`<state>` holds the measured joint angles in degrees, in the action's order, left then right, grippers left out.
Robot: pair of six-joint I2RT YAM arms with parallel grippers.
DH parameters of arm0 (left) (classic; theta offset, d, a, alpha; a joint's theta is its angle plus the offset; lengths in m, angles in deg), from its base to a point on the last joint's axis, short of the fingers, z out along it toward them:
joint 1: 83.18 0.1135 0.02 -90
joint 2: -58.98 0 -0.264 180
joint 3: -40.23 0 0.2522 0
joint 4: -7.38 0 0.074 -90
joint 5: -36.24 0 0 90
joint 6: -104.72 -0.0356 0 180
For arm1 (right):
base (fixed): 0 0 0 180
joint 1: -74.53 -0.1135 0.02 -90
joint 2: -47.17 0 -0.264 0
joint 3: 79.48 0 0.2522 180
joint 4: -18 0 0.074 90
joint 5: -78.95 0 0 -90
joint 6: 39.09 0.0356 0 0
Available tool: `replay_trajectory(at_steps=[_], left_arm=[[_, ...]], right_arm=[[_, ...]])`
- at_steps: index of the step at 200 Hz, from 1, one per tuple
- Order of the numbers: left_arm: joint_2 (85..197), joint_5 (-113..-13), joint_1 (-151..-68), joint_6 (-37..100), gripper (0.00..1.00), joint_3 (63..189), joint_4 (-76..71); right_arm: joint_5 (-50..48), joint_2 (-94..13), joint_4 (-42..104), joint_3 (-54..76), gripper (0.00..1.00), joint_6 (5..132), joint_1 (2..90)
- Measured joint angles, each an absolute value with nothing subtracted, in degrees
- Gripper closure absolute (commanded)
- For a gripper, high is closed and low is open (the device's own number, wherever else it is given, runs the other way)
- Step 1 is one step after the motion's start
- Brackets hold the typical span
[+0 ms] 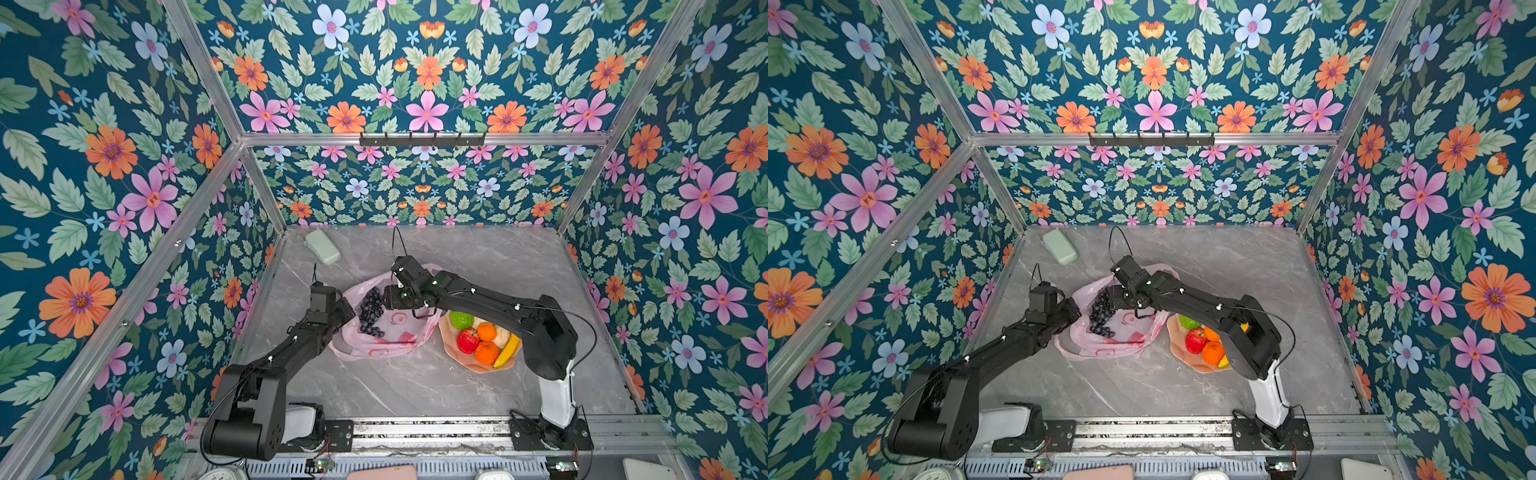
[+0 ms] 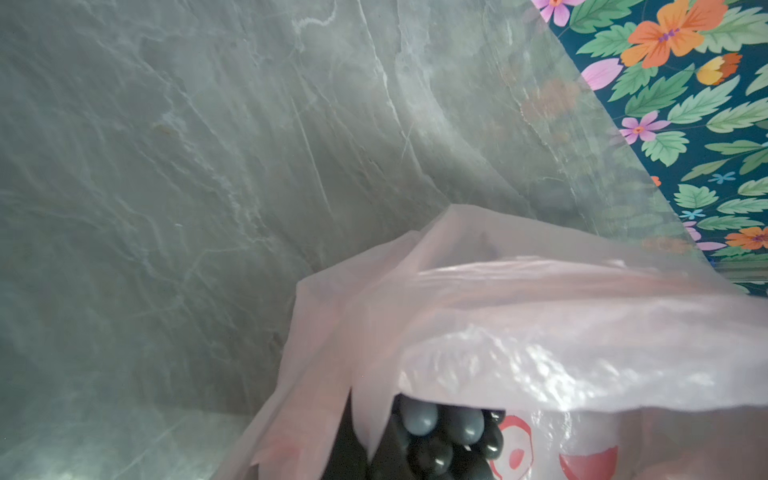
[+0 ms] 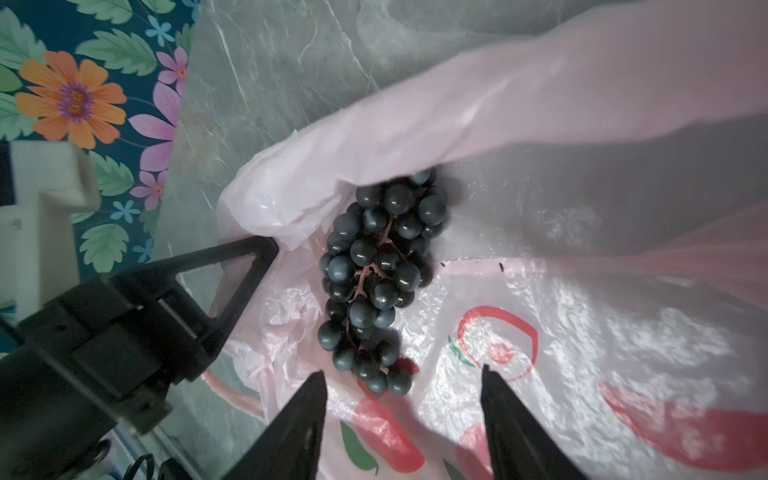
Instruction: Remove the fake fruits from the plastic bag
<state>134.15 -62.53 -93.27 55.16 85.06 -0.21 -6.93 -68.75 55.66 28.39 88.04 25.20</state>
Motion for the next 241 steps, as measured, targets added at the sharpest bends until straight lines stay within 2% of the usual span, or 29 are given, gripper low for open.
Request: replay_trajectory(at_steps=[21, 96, 175, 241], left_arm=[[134.9, -63.1, -92.9, 55.0, 1.0, 85.6, 0.2], [135.6, -63.7, -91.5, 54.8, 1.0, 89.8, 0.4], [141.5, -64.6, -91.1, 54.1, 1.0, 94.7, -0.4], [149.7, -65.4, -90.7, 53.3, 1.0, 98.6, -2.2]], right_arm=[[-6.6, -72.7, 56.1, 32.2, 0.41, 86.6, 25.2], [-5.1, -87.9, 64.0, 55.0, 0.6, 72.7, 27.3], [-3.7, -100.2, 69.6, 73.0, 0.6, 67.2, 29.9], [-3.7, -105.8, 68.9, 78.9, 0.48, 68.8, 30.2]])
